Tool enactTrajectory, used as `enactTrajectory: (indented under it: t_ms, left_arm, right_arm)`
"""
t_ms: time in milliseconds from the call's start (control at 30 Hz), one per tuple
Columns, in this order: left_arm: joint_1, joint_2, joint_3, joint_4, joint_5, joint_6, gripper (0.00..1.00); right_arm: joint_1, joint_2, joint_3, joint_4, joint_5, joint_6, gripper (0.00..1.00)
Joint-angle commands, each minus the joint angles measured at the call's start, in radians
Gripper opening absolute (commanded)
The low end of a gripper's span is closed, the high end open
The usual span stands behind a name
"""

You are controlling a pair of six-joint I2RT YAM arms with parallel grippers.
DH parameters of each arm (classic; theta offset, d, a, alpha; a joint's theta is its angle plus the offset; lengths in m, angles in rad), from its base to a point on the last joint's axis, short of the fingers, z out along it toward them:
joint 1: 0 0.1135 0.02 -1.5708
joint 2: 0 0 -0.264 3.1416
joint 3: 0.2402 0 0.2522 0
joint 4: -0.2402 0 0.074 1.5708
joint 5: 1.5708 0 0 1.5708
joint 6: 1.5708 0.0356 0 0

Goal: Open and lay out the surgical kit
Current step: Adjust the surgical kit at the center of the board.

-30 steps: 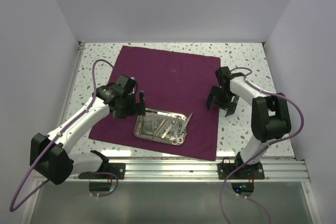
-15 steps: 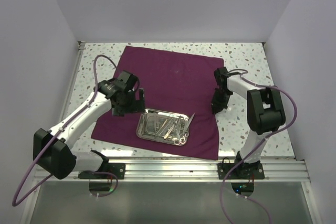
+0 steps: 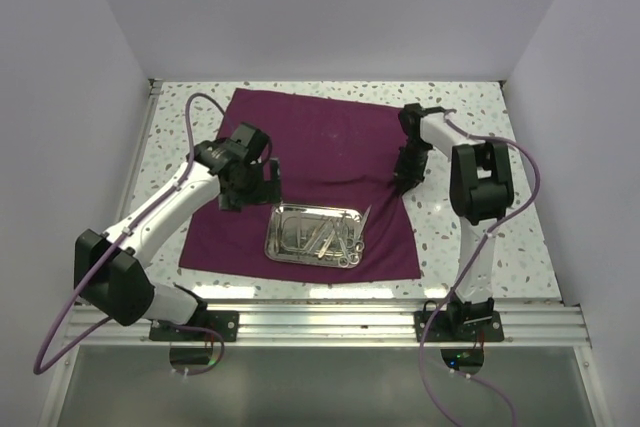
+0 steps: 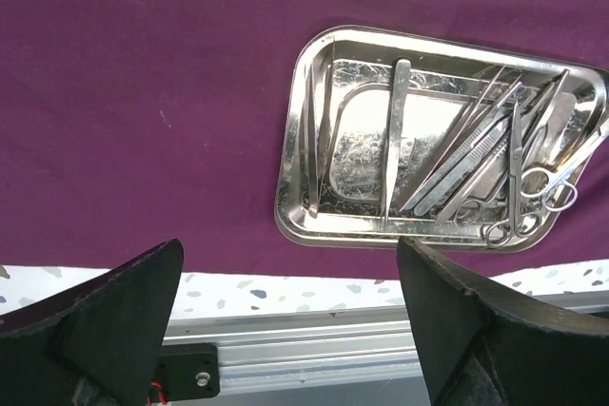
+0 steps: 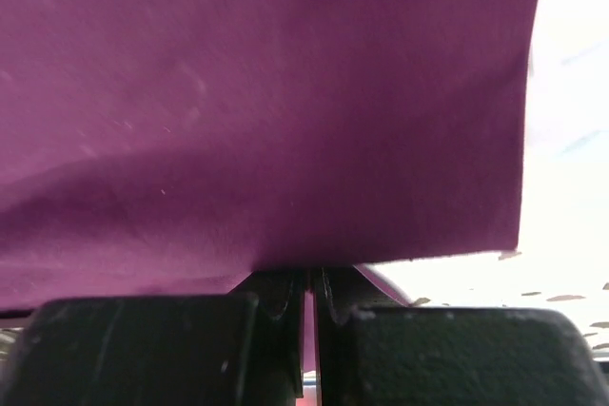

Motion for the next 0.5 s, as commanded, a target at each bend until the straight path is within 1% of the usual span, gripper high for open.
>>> enactTrajectory:
  t_ms: [0, 67, 133, 167, 200, 267, 300, 333, 400, 433, 467]
  left_arm:
    - [-0.004, 0.014, 0.055, -0.013, -0.008, -0.006, 0.97]
    - [-0.004, 0.024, 0.068, -0.013, -0.005, -0.003, 0.97]
    - [-0.004, 0.033, 0.074, -0.013, -0.003, 0.001, 0.97]
    - [-0.004, 0.036, 0.081, -0.008, 0.0, 0.004, 0.97]
    - [-0.004, 0.039, 0.084, -0.008, 0.007, 0.006, 0.97]
    - [-0.004, 0.054, 0.103, -0.009, 0.015, 0.018, 0.97]
    - [-0.004, 0.059, 0.114, -0.014, 0.021, 0.021, 0.97]
    - [-0.004, 0.07, 0.133, -0.02, 0.021, 0.027, 0.97]
    - [-0.004, 0.074, 0.147, -0.028, 0.008, 0.043, 0.97]
    - [-0.004, 0.074, 0.156, -0.029, 0.0, 0.047, 0.97]
    - [-0.004, 0.074, 0.16, -0.029, -0.008, 0.055, 0.97]
  right_arm:
    - [-0.008, 0.093, 0.098, 0.168, 0.045, -0.016, 0.0]
    - [-0.008, 0.108, 0.155, 0.142, 0.062, -0.026, 0.0]
    - [-0.008, 0.128, 0.247, 0.142, 0.056, -0.041, 0.0]
    - [-0.011, 0.165, 0.284, 0.131, 0.047, -0.045, 0.0]
    - [-0.01, 0.185, 0.366, 0.125, 0.04, -0.047, 0.0]
    - [-0.011, 0.241, 0.443, 0.129, 0.037, -0.073, 0.0]
    - [-0.011, 0.258, 0.52, 0.113, 0.036, -0.075, 0.0]
    - [-0.013, 0.278, 0.557, 0.093, 0.037, -0.087, 0.0]
    - [-0.017, 0.286, 0.591, 0.07, 0.039, -0.099, 0.0]
    - [-0.02, 0.274, 0.577, 0.063, 0.037, -0.099, 0.0]
    - [-0.02, 0.256, 0.513, 0.051, 0.037, -0.101, 0.0]
